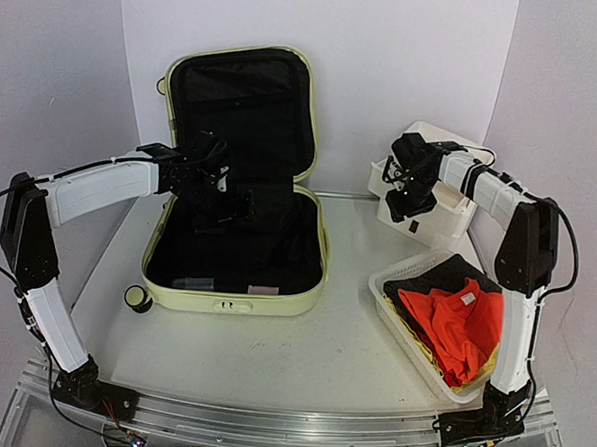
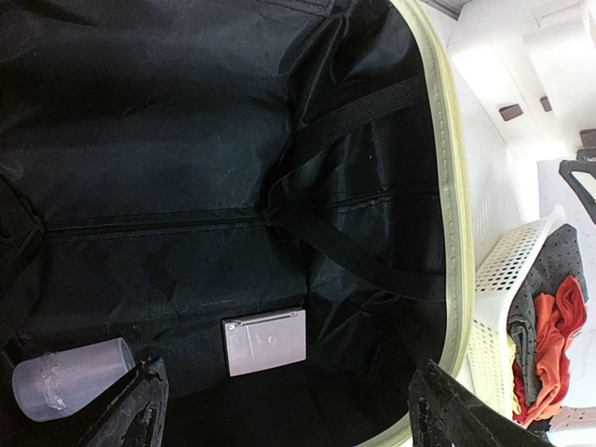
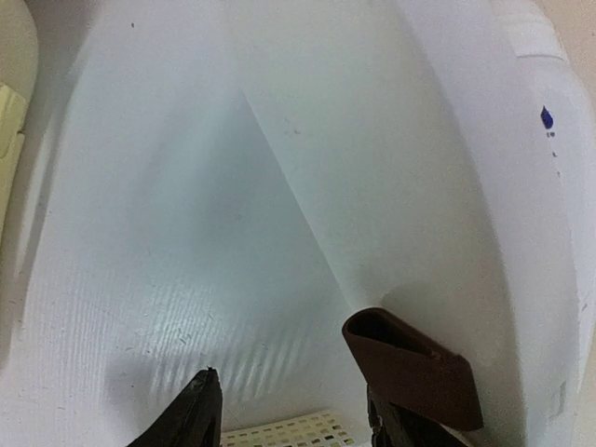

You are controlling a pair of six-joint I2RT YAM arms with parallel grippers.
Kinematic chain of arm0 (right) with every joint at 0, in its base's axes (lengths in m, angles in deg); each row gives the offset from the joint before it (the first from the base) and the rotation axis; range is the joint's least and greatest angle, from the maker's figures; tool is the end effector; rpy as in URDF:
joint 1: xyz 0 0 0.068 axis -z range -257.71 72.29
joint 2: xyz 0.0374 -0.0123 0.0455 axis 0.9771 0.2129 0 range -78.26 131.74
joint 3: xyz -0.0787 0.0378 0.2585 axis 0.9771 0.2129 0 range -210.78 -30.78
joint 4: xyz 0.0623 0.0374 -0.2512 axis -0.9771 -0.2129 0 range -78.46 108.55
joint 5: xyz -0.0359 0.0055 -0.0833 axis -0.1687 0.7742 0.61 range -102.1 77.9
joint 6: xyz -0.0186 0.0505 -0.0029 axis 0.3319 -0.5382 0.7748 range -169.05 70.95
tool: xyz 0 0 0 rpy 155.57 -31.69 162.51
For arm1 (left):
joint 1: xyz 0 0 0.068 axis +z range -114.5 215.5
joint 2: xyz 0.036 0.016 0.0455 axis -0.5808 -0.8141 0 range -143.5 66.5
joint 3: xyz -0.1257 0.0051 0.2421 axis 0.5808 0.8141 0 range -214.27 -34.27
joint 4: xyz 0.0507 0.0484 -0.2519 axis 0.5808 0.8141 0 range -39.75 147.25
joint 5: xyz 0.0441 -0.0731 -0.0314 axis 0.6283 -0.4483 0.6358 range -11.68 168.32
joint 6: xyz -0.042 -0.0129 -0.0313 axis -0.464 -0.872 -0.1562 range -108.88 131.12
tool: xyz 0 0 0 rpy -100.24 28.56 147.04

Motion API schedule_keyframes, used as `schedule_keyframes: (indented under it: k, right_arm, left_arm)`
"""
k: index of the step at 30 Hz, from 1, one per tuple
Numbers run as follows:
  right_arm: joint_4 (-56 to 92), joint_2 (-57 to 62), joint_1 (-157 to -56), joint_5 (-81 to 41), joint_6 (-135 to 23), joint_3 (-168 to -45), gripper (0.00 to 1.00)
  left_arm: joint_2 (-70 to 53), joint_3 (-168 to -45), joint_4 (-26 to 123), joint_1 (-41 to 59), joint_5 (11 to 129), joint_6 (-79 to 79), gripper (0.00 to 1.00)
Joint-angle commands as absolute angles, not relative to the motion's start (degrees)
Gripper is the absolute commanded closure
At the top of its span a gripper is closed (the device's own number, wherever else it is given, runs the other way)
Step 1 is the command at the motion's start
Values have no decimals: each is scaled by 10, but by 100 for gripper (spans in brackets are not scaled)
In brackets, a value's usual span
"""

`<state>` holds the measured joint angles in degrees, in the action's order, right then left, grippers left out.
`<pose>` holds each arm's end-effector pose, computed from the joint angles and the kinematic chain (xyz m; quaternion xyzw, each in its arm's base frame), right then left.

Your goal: Open, take out, and arrange the luggage

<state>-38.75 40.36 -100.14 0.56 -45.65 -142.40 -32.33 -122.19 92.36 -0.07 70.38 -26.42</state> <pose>0.4135 0.1623 0.2770 -0.1927 0.9500 -0.0695 0.2357 0.3048 -0.2240 0.2996 0.0058 0.9463 -0.2413 0.2150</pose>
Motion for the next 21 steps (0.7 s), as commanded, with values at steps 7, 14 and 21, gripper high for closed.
schedule_keyframes:
  k: [7,14,21]
  right_arm:
    - [-337,293,-967,14,-477,-1336,37]
    - [-343,296,-955,91,-700,-1357,30]
    - [-388,366,-955,85,-995,-1432,19]
  left_arm:
    - [-324,-1256,923,1,696,-266,9]
    - [-337,-1261,924,1,685,-273,9]
    - [-341,-1263,924,1,683,-271,10]
